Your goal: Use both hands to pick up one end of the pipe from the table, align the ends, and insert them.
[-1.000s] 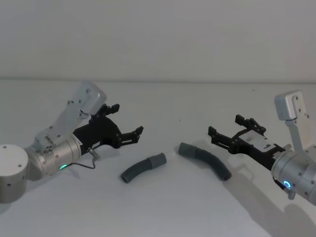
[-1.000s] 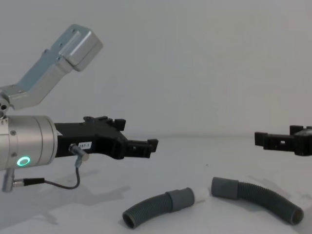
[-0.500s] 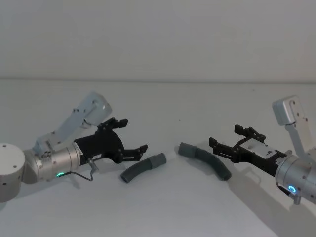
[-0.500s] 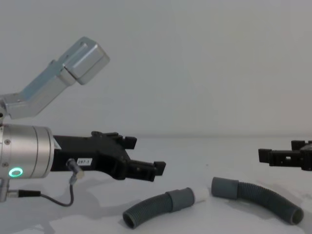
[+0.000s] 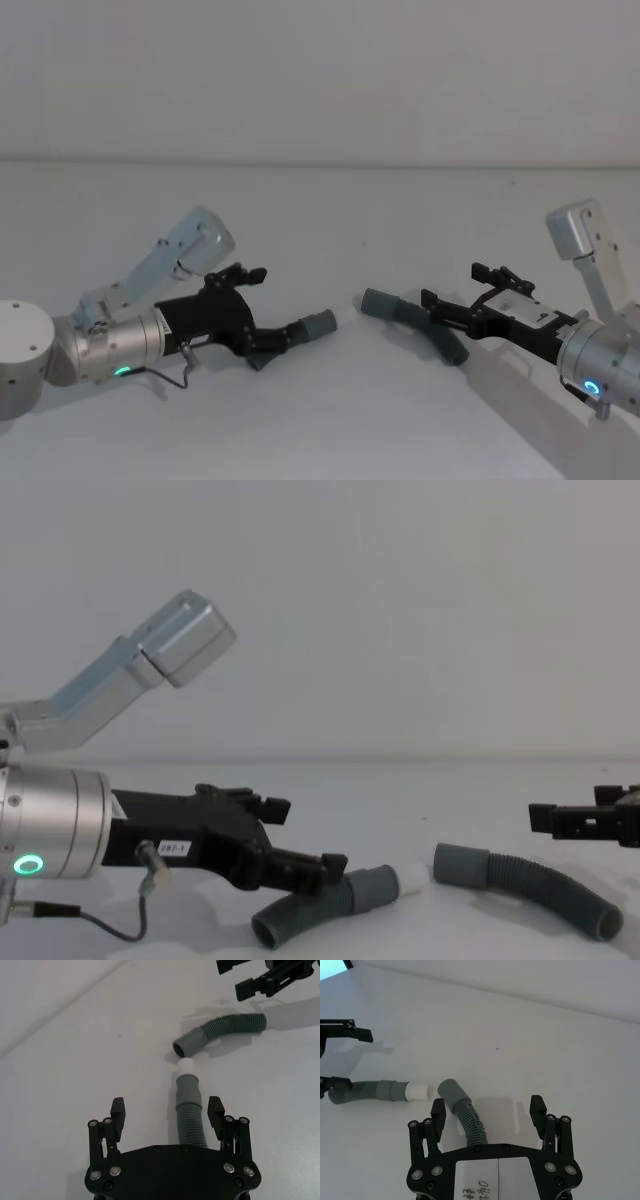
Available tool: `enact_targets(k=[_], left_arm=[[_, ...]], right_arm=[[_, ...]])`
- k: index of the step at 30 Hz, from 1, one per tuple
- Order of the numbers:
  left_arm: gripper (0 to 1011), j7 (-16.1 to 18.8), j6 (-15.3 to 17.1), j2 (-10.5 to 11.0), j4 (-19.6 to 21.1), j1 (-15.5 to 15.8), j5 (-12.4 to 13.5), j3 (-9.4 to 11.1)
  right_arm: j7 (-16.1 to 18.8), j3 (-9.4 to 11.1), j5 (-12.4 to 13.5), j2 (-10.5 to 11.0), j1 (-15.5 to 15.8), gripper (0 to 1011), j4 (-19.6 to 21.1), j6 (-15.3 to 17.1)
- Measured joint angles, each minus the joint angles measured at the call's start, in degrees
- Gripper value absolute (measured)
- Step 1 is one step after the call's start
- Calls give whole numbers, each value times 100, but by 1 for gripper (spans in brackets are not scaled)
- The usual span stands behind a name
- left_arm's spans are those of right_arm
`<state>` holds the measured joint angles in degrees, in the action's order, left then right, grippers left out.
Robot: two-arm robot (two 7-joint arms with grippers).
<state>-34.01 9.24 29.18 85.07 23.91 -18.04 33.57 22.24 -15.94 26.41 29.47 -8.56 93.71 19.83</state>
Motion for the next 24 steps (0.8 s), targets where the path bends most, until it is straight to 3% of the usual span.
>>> enact_targets(k=[24], left_arm=[[1001,-346,-61,-50,-414,199,72,310]], right_arm=[[214,-271,130,76,-233,1001,-278,161]])
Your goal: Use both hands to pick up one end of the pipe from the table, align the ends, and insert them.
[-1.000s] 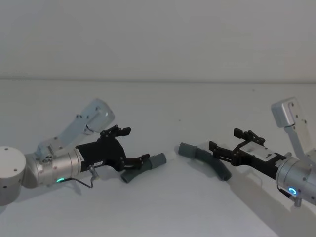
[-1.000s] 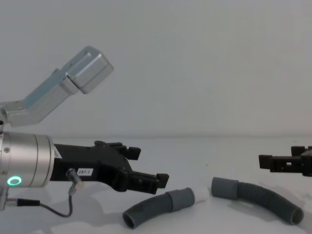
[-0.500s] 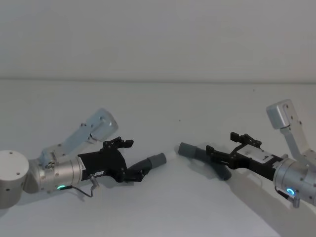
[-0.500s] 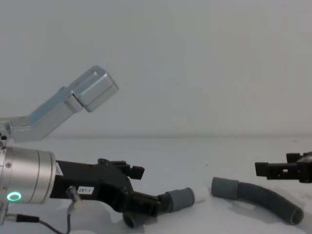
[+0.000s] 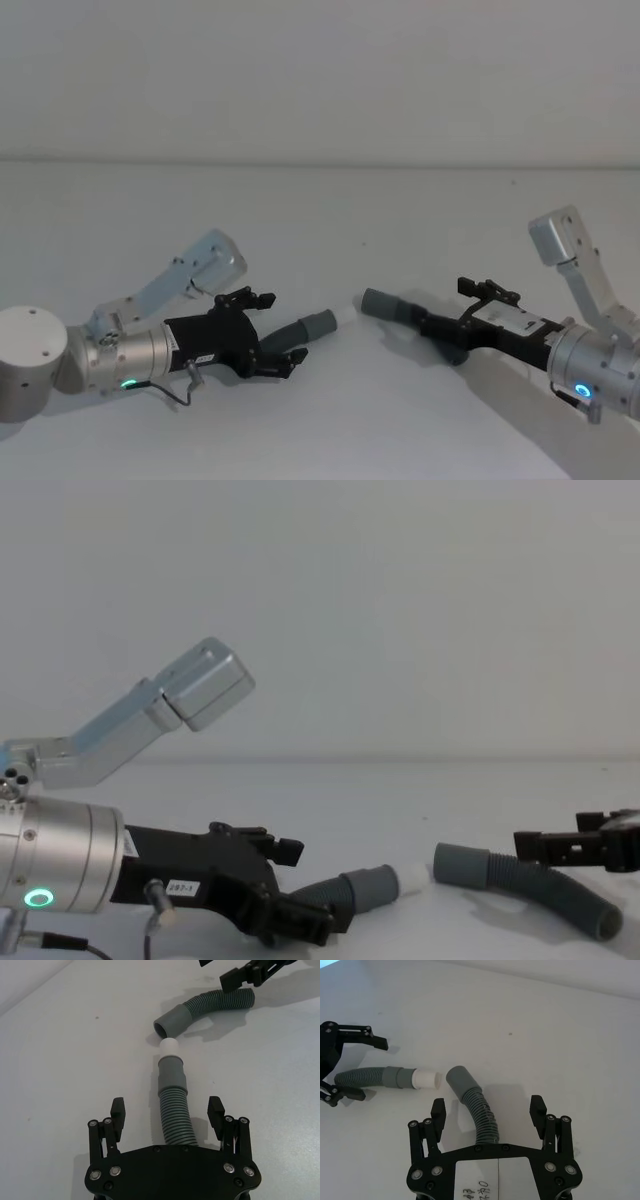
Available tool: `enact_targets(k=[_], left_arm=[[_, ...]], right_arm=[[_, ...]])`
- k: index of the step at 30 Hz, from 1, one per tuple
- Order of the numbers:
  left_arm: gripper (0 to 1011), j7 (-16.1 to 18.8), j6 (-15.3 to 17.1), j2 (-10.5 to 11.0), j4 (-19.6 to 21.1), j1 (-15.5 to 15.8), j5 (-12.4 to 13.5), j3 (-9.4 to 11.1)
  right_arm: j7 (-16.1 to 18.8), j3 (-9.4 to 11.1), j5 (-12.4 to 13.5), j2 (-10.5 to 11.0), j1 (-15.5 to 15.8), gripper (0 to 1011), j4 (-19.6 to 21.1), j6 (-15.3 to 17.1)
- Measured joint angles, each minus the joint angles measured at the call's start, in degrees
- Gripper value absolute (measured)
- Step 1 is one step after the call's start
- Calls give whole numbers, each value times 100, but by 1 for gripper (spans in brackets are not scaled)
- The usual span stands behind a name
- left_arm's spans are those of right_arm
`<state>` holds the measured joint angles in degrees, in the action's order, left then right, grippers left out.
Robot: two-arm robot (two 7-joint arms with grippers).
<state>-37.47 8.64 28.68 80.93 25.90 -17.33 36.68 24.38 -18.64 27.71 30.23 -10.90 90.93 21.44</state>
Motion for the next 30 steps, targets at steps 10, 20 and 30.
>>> enact_targets(k=[10,20,30], left_arm=[[1001,-16,43,-66,-93,53,19,27],[1001,-143,336,-90,-147,153,-71,101],[1001,-193,535,-91,-167,217,-145,167]], right_arm=[[55,-86,64,27,-75,1001,-78,72],[105,-159,138,61,-144,1001,-127,183],[121,-232,190,77,-200,1001,-177,244]])
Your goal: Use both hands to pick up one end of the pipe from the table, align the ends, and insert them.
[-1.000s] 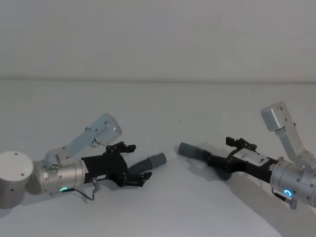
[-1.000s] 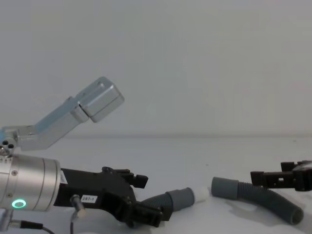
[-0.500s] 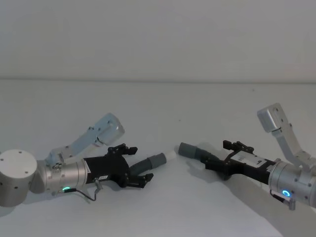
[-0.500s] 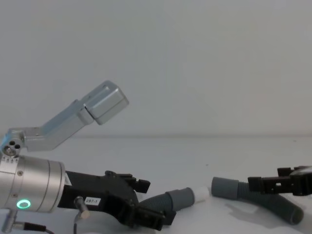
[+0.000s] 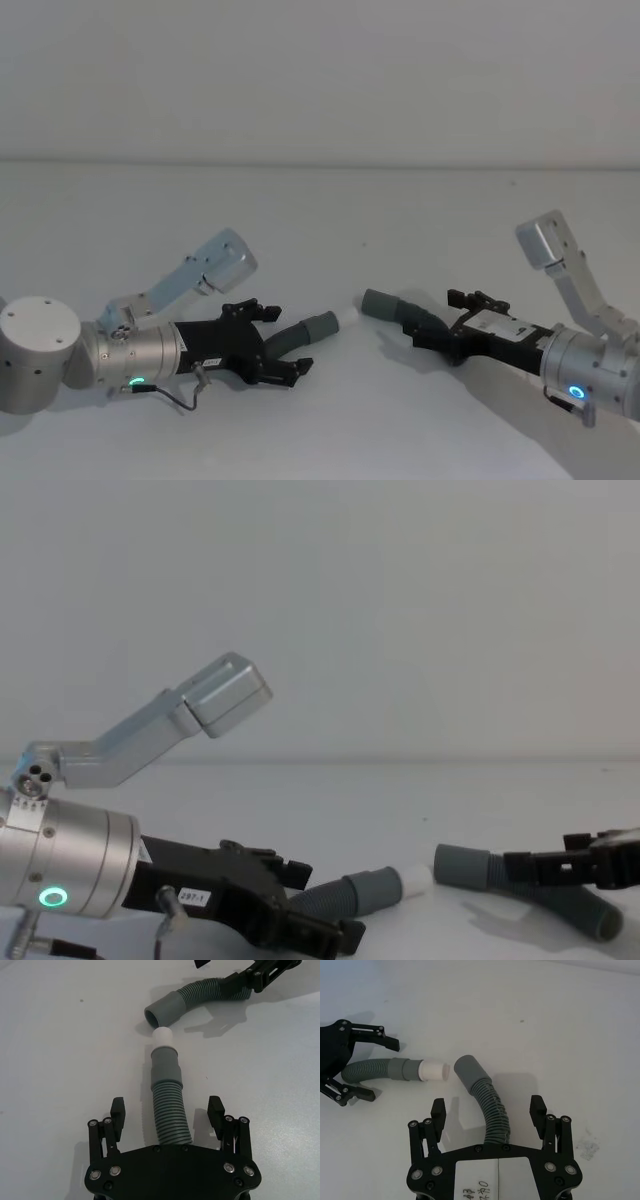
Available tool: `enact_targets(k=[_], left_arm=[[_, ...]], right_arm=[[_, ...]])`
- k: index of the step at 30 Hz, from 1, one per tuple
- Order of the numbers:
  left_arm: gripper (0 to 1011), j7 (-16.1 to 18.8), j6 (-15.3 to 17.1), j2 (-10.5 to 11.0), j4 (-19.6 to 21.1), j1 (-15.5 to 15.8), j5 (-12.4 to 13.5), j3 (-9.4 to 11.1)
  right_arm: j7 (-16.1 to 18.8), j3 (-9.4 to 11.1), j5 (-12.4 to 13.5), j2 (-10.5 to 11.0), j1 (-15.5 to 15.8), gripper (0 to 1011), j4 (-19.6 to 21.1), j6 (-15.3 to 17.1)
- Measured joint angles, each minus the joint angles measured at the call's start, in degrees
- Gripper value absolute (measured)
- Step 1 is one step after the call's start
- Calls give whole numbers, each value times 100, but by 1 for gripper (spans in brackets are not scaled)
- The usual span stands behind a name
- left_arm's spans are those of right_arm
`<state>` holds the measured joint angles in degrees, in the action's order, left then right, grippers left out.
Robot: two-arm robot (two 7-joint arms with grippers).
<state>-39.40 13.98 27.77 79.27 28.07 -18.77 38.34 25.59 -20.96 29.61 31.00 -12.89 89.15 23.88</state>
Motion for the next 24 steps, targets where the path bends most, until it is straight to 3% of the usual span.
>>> enact_targets(k=[24], left_arm=[[1001,234,21,-64,-67,10,-43,-37]], right_arm=[[58,-262,34,63,-242,1001,-145,202]])
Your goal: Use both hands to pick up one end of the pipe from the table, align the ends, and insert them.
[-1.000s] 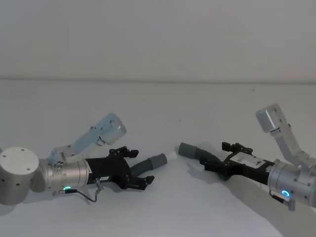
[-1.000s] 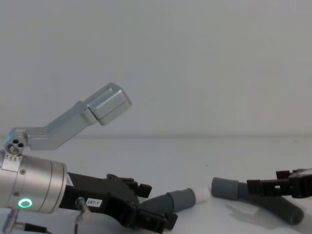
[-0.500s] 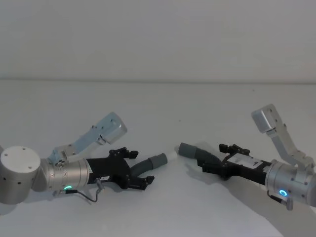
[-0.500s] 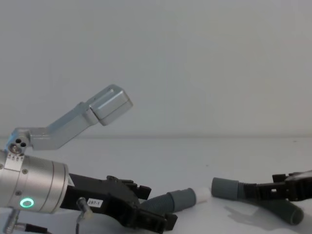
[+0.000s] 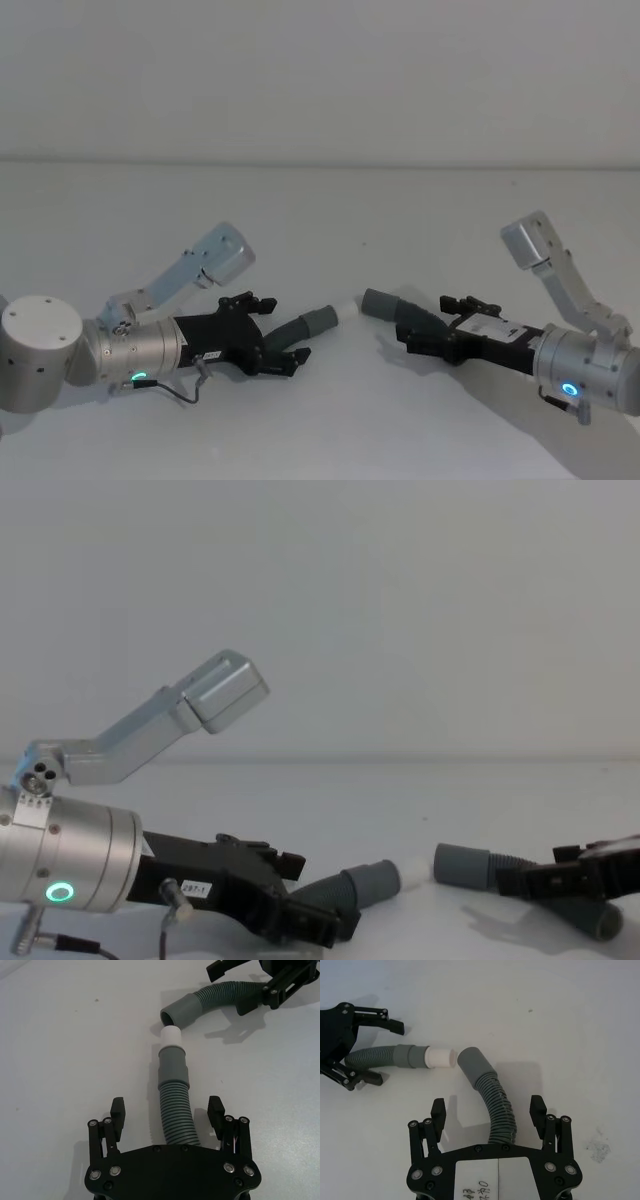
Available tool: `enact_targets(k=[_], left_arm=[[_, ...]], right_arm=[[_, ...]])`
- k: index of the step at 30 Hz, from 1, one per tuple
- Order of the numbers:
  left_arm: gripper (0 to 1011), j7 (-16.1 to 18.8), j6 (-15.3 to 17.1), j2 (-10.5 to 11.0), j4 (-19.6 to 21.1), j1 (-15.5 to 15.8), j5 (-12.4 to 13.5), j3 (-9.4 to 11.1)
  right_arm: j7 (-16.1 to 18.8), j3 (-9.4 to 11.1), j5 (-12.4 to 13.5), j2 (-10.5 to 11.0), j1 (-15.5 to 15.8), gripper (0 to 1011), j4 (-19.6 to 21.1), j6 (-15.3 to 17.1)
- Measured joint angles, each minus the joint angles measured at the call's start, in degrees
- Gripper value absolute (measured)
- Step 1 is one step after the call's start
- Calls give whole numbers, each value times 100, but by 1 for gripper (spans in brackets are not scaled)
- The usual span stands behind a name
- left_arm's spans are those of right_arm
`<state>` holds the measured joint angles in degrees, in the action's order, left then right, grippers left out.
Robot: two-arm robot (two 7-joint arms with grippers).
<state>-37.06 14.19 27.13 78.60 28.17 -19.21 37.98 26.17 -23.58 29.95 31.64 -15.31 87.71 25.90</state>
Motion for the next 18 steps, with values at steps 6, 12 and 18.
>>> enact_targets(k=[6,12,18], left_arm=[[1001,19,-27,-17,-11,-3,1,-15],[1001,22,-33,-18,-11,-5,-11,-22],[1001,21,-33,-13,-6,-5,-25,-24]], right_arm=[[17,-70,10,20,-51,1001,-32,65],[25,-135,10,24,-91,1001,-65,97],[24,-198,4,29,-123,1001,-89,105]])
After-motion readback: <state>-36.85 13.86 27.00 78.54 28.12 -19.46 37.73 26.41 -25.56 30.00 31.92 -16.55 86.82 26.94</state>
